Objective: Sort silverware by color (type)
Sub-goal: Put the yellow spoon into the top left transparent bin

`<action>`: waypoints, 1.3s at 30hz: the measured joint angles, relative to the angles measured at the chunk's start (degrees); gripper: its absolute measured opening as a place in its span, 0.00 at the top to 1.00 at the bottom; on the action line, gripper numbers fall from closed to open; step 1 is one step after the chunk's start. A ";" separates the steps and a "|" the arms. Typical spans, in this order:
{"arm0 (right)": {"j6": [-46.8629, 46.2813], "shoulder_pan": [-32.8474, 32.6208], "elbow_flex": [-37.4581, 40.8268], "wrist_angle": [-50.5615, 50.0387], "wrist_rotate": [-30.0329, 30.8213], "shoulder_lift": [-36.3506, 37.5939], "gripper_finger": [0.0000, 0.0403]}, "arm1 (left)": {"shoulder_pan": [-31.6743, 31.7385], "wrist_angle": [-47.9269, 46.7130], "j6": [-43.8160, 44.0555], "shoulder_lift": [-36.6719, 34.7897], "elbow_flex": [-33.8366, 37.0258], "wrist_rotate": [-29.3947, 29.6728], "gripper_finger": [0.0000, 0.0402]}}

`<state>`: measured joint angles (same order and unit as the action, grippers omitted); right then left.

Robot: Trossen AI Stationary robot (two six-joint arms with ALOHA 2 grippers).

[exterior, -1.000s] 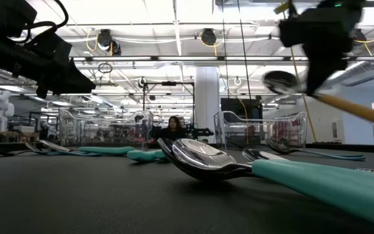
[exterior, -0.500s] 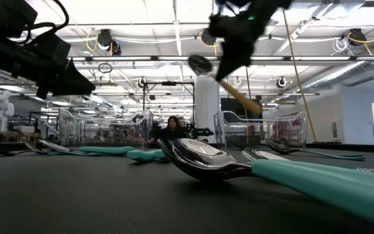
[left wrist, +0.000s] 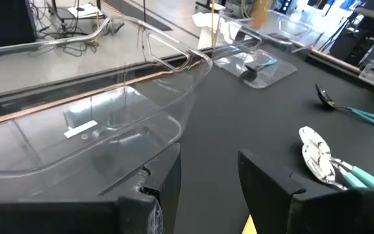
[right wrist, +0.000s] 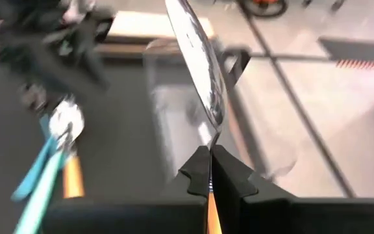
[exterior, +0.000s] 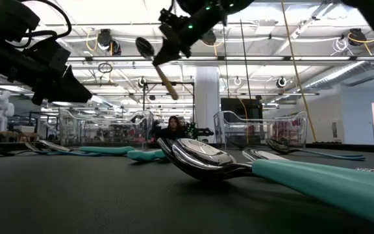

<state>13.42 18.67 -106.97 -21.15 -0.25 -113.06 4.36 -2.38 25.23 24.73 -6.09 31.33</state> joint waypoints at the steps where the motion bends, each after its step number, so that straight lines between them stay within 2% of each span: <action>1: 0.84 0.37 -2.61 0.32 -0.01 -1.55 1.00 | 0.00 0.39 0.02 0.02 0.00 0.00 0.62; 9: 5.18 1.83 -21.28 0.36 -1.31 -14.89 1.00 | 0.00 0.10 0.17 0.02 0.00 -1.07 0.62; 15: 5.30 3.27 -28.02 3.36 -3.28 -22.21 1.00 | 0.00 -0.77 0.53 0.01 0.00 -2.94 0.62; 22: 2.37 5.19 -28.08 5.90 -7.29 -27.35 1.00 | 0.00 -3.64 1.51 0.02 0.00 -2.99 0.62; 26: 1.06 5.61 -28.08 5.12 -7.45 -28.97 1.00 | 0.00 -4.15 1.49 0.02 0.00 -2.67 0.62; 39: 1.63 5.66 -28.08 -5.84 -6.99 -30.14 1.00 | 0.00 -4.21 1.44 0.02 0.00 -1.95 0.62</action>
<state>15.05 24.33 -135.04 -26.99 -7.24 -143.20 4.36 -6.59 26.68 24.75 -6.09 29.39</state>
